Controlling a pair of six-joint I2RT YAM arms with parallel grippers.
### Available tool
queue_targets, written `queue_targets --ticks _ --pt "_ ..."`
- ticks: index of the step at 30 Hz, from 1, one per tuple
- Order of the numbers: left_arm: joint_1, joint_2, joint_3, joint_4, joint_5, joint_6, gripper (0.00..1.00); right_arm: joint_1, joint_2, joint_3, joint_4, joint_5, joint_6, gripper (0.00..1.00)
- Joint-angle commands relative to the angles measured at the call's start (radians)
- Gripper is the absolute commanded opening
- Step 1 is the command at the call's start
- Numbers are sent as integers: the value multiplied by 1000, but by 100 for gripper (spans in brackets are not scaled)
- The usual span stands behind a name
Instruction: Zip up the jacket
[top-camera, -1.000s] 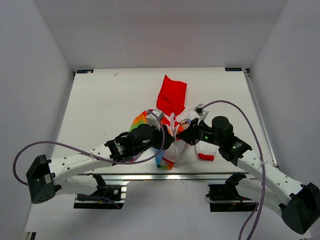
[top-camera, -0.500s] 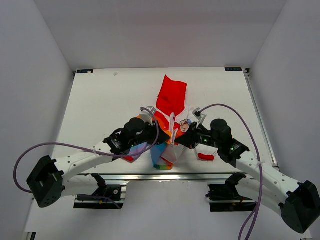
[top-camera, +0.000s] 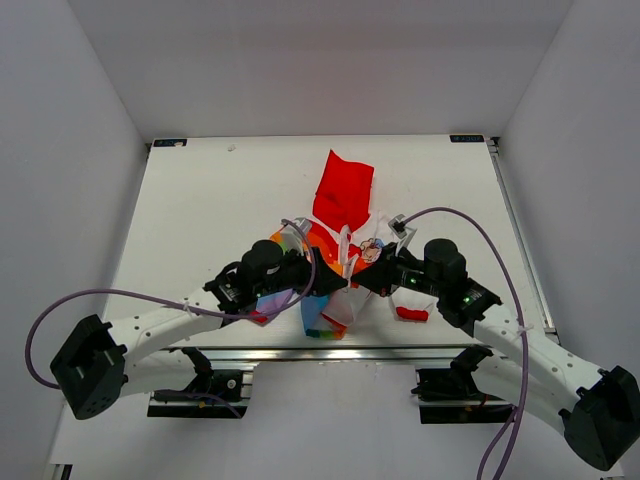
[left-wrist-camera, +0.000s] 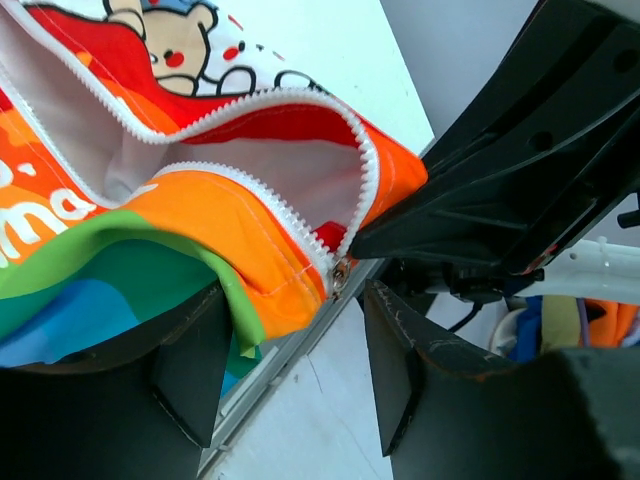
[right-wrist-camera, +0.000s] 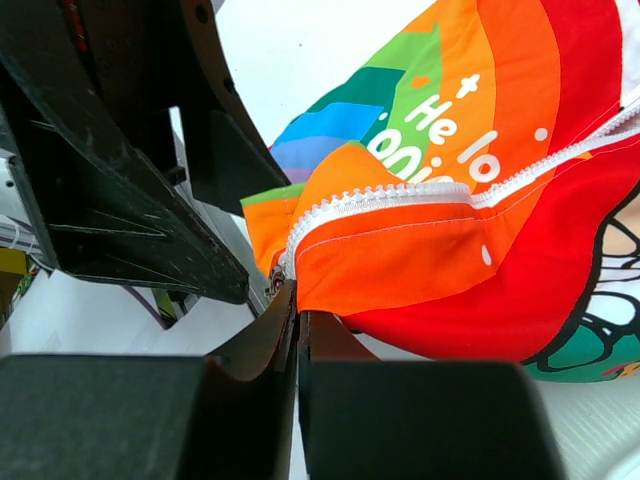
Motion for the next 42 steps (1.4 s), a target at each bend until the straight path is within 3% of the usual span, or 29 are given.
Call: queue_targets --ticks 1,9,21,25,30,35,42 --pt "15 -5 -26 82 84 -46 64 -4 -27 9 53 1 -2 0" --pt "31 -5 -42 163 119 -67 53 -4 -28 5 55 -3 -1 0" --pt "31 25 -13 191 187 -38 26 -4 -13 12 61 72 18 0" --pt "31 30 -10 158 158 -31 25 -4 -18 17 83 47 32 0" --pt "31 41 6 121 127 -15 0 -4 -22 19 86 40 49 0" --pt "31 21 -8 93 53 -12 0 -4 -36 23 78 55 70 0" --pt "24 -15 -23 27 76 51 0 -4 -25 54 73 108 134 0"
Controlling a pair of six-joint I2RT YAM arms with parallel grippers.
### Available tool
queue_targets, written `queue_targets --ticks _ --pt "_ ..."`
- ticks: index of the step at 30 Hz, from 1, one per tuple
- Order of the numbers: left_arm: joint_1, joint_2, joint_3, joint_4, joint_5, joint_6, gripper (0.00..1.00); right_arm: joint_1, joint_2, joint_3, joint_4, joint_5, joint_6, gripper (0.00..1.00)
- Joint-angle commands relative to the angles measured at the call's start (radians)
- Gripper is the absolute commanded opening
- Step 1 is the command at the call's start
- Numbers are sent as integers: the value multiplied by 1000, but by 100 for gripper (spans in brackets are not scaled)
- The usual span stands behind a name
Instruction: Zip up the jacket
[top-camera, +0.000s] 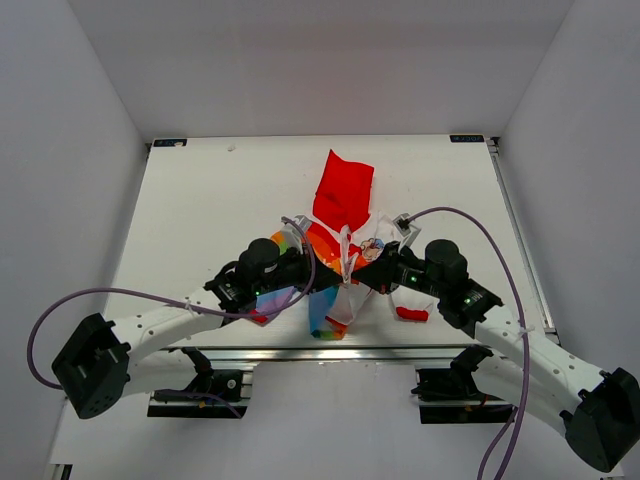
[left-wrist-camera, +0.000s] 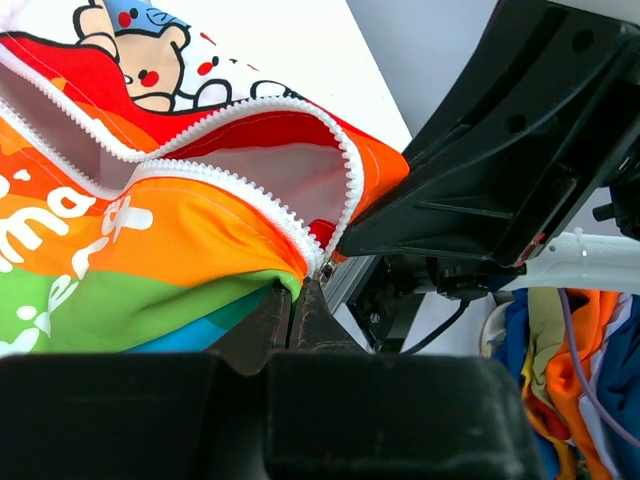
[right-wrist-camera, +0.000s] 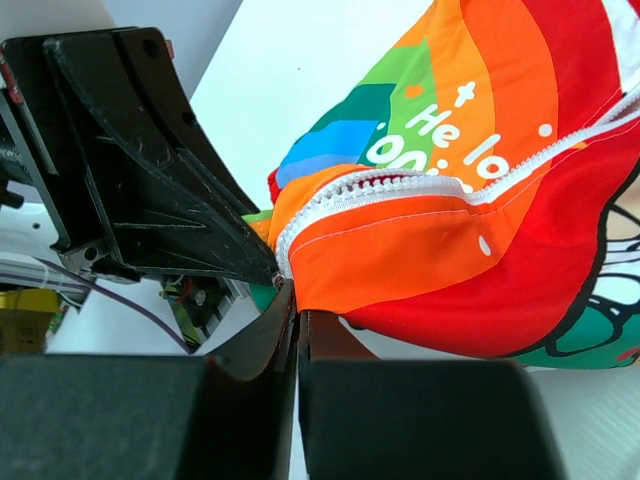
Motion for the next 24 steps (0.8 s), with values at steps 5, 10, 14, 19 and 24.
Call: queue_targets --ticks 5,10,14,19,24 --pt "-42 -22 12 -125 6 87 0 -5 14 81 55 113 77 0" --pt "-70 -24 10 -162 4 108 0 -6 22 148 -19 190 77 0" --pt "-104 -25 21 -212 -31 127 0 -6 23 165 -27 196 72 0" --pt "-105 -2 27 -217 -3 136 0 -5 35 164 -71 181 68 0" --pt "-107 22 39 -242 -18 139 0 -5 22 160 -89 179 62 0"
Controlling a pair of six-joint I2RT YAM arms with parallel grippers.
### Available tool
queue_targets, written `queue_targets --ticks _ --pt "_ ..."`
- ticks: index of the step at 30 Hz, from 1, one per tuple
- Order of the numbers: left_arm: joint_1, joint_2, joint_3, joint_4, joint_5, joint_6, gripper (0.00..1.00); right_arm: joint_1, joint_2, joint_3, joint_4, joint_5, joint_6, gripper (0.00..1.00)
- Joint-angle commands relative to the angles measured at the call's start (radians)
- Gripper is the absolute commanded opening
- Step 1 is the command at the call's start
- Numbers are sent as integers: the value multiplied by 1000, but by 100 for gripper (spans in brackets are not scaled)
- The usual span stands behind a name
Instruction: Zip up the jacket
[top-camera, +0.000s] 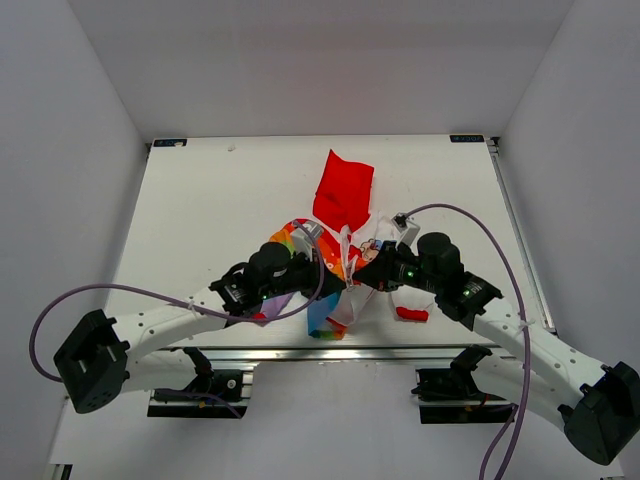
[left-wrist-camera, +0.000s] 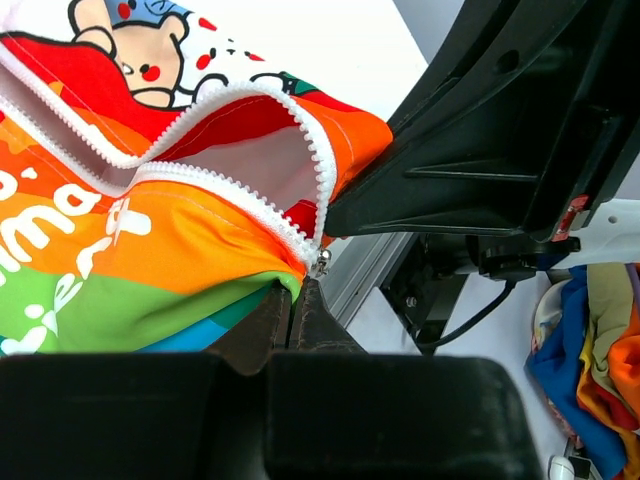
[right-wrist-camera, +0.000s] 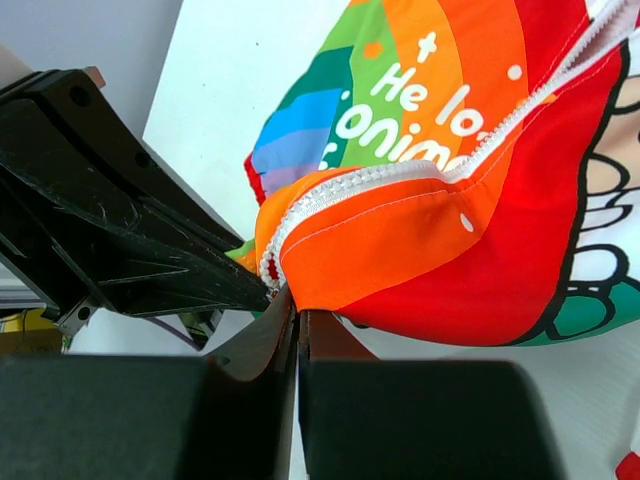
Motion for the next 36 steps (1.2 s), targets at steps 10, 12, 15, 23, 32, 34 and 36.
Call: queue_targets --ticks 10,12,15,23,32,34,36 --pt "-23 50 17 -42 -57 -89 0 -19 9 -77 114 58 19 10" --pt "-23 79 28 -42 -58 -104 0 -21 17 -83 120 24 -8 27" --pt "-23 102 31 -24 -50 -138 0 -19 12 -82 111 3 -31 50" --pt "-23 96 29 -8 -53 -187 0 -21 -64 -63 -22 13 -81 69" --pt "-23 62 23 33 -50 -238 0 -19 -224 -76 -225 -71 -148 70" --pt "-23 50 20 41 -43 -244 0 -19 -241 -121 -152 -147 -147 70" --pt "-23 40 22 45 -35 -247 0 -19 -230 -154 -86 -228 -125 70"
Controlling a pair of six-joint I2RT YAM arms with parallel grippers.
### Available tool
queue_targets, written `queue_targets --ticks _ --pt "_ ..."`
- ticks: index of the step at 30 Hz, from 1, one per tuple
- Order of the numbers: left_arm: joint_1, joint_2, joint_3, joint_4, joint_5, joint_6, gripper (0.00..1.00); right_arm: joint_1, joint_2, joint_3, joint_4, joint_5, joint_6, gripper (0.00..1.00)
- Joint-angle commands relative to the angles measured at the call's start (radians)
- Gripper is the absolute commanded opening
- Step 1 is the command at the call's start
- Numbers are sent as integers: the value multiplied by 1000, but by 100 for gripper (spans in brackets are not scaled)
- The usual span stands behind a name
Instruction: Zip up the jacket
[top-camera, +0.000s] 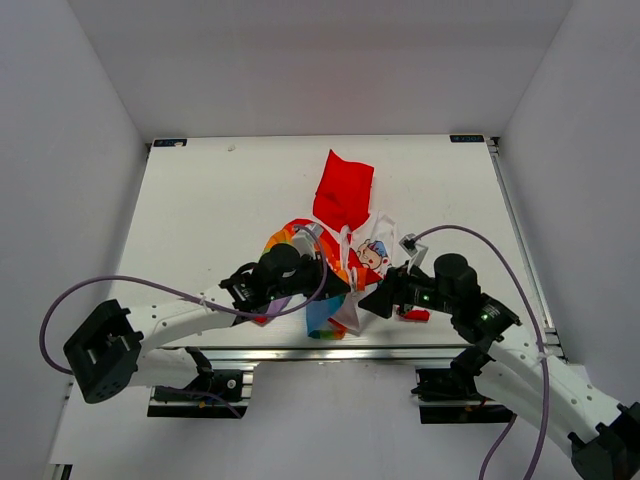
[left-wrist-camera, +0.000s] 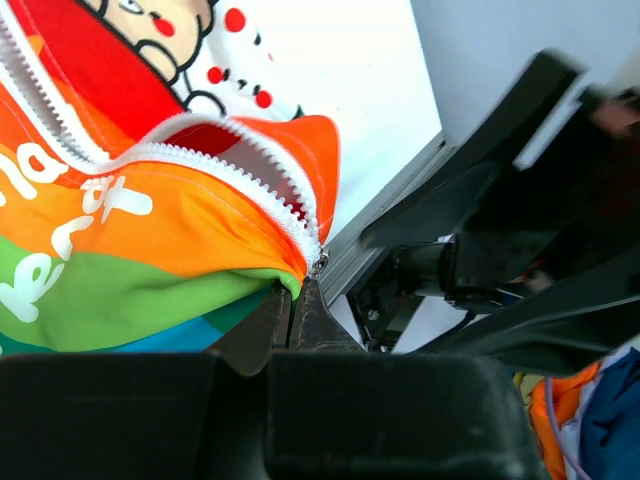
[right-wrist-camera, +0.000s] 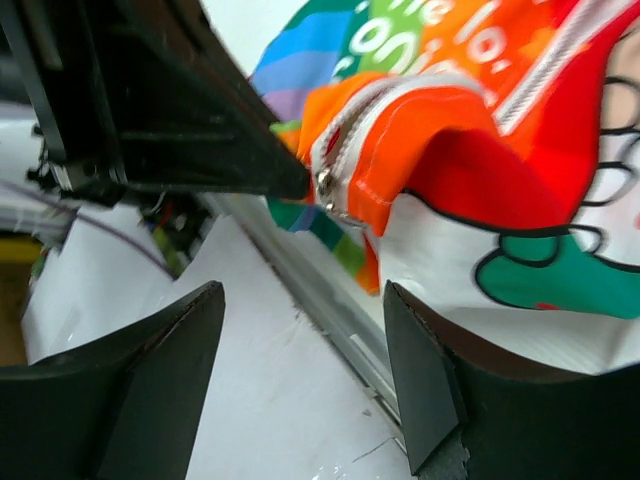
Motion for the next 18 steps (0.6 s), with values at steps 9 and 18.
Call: queue_targets --ticks 9,18 --pt "-6 -66 -10 56 24 -52 0 1 118 -111 393 -118 33 68" --pt "-6 -67 -18 73 27 -70 0 -1 168 -161 556 -96 70 58"
